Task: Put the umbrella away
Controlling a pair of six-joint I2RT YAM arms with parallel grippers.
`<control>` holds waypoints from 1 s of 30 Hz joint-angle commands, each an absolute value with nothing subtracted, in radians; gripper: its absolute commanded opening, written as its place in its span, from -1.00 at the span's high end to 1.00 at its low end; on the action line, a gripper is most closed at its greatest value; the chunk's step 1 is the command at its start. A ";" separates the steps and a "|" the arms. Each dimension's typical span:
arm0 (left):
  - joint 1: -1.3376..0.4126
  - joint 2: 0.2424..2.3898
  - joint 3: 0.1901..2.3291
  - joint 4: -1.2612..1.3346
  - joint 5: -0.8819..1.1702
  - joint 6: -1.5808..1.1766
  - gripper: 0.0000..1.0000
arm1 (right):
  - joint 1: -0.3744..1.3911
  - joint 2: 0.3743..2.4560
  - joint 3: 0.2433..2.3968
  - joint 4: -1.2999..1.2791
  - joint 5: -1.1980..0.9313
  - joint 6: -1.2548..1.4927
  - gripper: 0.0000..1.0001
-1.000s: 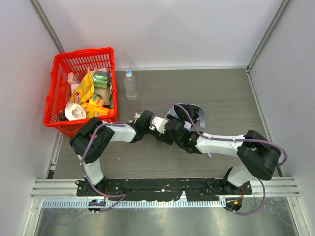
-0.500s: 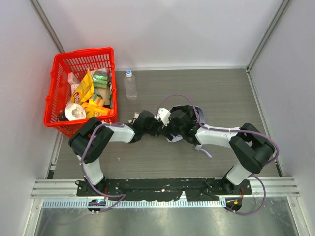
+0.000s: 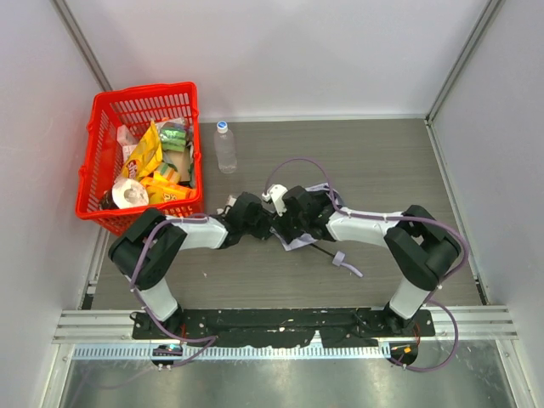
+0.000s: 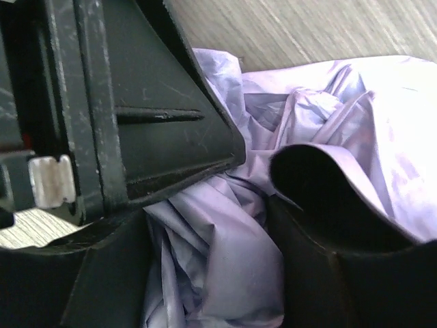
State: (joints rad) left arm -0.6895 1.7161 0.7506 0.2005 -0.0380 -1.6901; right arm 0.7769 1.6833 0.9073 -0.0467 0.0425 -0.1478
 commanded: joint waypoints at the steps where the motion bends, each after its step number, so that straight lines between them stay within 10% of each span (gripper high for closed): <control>1: -0.669 1.661 0.703 0.066 -0.051 -1.631 1.00 | 0.744 1.775 0.928 -0.204 0.199 -0.124 -0.14; 9: -0.646 1.657 0.643 0.178 -0.060 -1.600 1.00 | 0.733 1.815 0.982 -0.278 0.026 -0.082 0.99; 18: -0.640 1.550 0.568 0.310 -0.107 -1.464 -0.93 | 0.670 1.818 0.933 -0.106 -0.288 0.104 0.99; 30: -0.655 1.482 0.498 0.443 -0.094 -1.443 -0.99 | 0.469 1.795 0.697 0.290 -0.779 0.337 0.99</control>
